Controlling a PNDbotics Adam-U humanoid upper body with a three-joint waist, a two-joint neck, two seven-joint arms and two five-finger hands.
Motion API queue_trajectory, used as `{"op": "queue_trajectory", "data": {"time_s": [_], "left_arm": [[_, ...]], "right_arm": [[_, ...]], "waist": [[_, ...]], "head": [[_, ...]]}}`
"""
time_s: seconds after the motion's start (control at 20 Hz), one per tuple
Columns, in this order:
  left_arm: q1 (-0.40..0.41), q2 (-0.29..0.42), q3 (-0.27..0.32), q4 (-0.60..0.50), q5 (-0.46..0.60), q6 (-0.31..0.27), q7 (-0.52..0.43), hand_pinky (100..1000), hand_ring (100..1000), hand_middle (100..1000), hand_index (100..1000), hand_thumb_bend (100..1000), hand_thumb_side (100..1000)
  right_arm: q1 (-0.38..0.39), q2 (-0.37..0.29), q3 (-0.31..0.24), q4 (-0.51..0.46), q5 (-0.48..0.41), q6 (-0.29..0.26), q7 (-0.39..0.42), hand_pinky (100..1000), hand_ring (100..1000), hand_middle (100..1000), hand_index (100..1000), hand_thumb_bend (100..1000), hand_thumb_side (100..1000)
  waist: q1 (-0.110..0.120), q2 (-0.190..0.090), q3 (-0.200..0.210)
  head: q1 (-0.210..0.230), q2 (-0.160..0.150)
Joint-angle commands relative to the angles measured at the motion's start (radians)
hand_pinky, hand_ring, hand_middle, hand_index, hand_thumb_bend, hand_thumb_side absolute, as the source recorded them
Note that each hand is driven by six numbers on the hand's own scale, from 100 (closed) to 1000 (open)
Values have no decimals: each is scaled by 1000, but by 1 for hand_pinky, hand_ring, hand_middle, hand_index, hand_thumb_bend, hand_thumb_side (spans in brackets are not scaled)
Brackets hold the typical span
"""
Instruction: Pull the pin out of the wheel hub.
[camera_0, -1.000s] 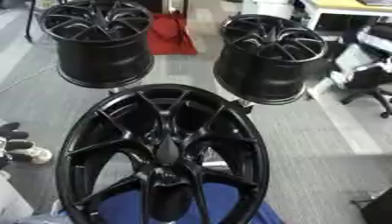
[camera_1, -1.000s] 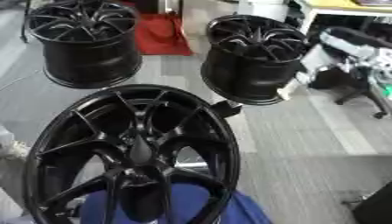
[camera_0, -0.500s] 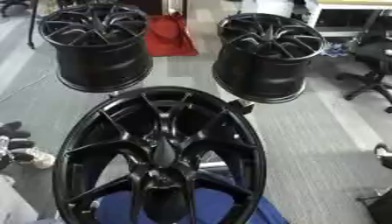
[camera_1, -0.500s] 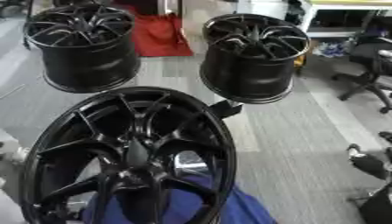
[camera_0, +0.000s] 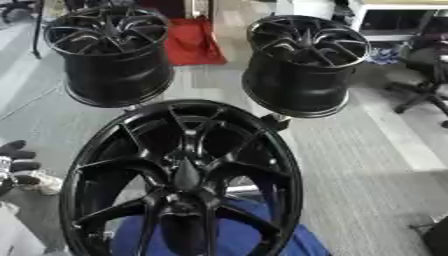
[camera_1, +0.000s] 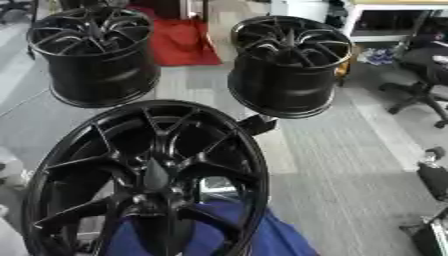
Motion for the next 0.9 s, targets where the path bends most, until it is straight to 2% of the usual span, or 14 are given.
{"op": "queue_trajectory", "data": {"time_s": [0.05, 0.35, 0.9], "left_arm": [[-2, 7, 13, 9, -9, 1, 10, 564, 649, 638, 809, 100, 774], [11, 15, 22, 48, -17, -3, 19, 563, 648, 637, 808, 100, 779], [19, 16, 26, 83, -13, -10, 19, 564, 648, 637, 807, 100, 783]], "right_arm": [[-13, -10, 15, -8, -67, -41, -48, 630, 738, 809, 870, 100, 396], [-14, 13, 41, 52, -173, -110, -88, 616, 714, 786, 858, 100, 398], [-25, 31, 73, 108, -227, -159, -75, 610, 702, 775, 858, 100, 383]], "waist": [[1, -5, 2], [2, -4, 3], [6, -5, 2]], "head": [[0, -3], [4, -10], [3, -14]]}}
